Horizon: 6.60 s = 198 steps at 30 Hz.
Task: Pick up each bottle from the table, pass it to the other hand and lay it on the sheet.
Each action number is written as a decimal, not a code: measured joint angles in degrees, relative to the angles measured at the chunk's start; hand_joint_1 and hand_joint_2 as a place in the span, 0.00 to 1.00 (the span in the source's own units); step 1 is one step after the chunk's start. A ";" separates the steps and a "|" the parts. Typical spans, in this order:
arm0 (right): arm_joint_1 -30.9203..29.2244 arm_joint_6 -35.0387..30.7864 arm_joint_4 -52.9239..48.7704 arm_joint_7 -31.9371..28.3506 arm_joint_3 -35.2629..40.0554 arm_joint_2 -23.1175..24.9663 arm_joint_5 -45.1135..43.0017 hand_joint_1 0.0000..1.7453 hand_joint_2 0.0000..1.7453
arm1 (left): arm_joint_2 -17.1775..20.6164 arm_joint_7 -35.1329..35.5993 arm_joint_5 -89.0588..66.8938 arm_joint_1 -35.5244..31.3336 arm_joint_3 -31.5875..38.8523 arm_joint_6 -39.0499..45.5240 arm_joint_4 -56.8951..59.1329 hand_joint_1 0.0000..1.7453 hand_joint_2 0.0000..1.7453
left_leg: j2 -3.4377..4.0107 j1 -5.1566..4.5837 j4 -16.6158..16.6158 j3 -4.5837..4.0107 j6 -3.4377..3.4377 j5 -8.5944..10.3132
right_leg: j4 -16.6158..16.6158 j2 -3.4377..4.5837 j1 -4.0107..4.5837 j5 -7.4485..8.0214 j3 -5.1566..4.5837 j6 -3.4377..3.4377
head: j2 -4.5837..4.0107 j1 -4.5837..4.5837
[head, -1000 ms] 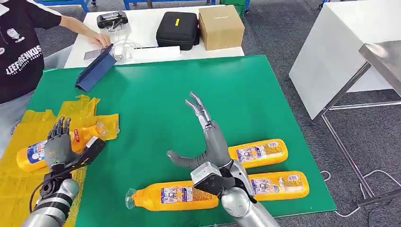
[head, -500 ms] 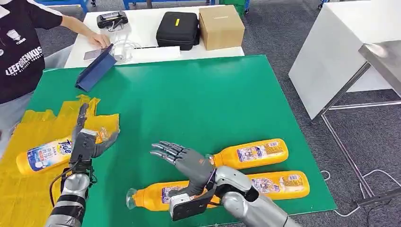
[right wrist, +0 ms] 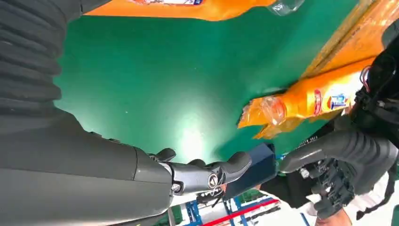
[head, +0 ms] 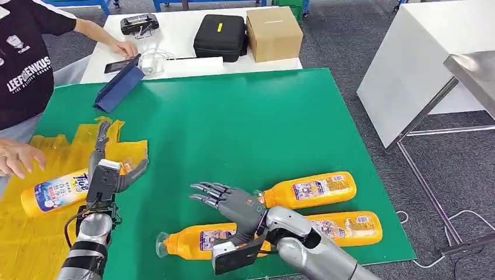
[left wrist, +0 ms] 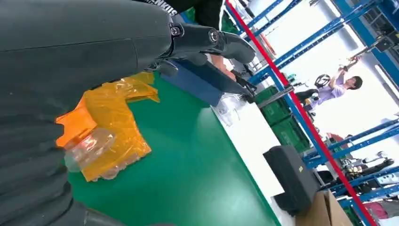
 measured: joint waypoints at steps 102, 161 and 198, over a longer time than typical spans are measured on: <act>-7.01 -4.76 26.43 23.06 7.15 8.22 26.69 0.84 1.00 | -1.01 0.68 3.85 3.03 -1.77 -0.09 -3.80 0.00 1.00 | 0.01 0.03 -0.01 0.27 0.00 0.00 | -0.02 0.02 -0.01 0.00 0.24 0.00 | 0.00 0.02; 8.78 -25.37 11.69 3.07 -17.38 16.33 -0.22 1.00 1.00 | -2.03 3.49 15.86 5.54 -0.92 -10.96 -6.51 0.00 1.00 | 0.31 0.04 -0.03 0.20 -0.03 0.01 | -0.02 0.31 0.00 0.11 0.05 -0.20 | 0.00 0.02; 7.95 -26.77 12.57 -2.32 -15.37 19.72 2.40 1.00 1.00 | 3.87 6.21 31.80 9.52 -12.52 -40.76 -13.66 0.00 1.00 | 0.31 0.05 -0.04 0.06 -0.03 0.01 | -0.01 0.31 0.03 0.11 -0.11 -0.21 | 0.00 0.02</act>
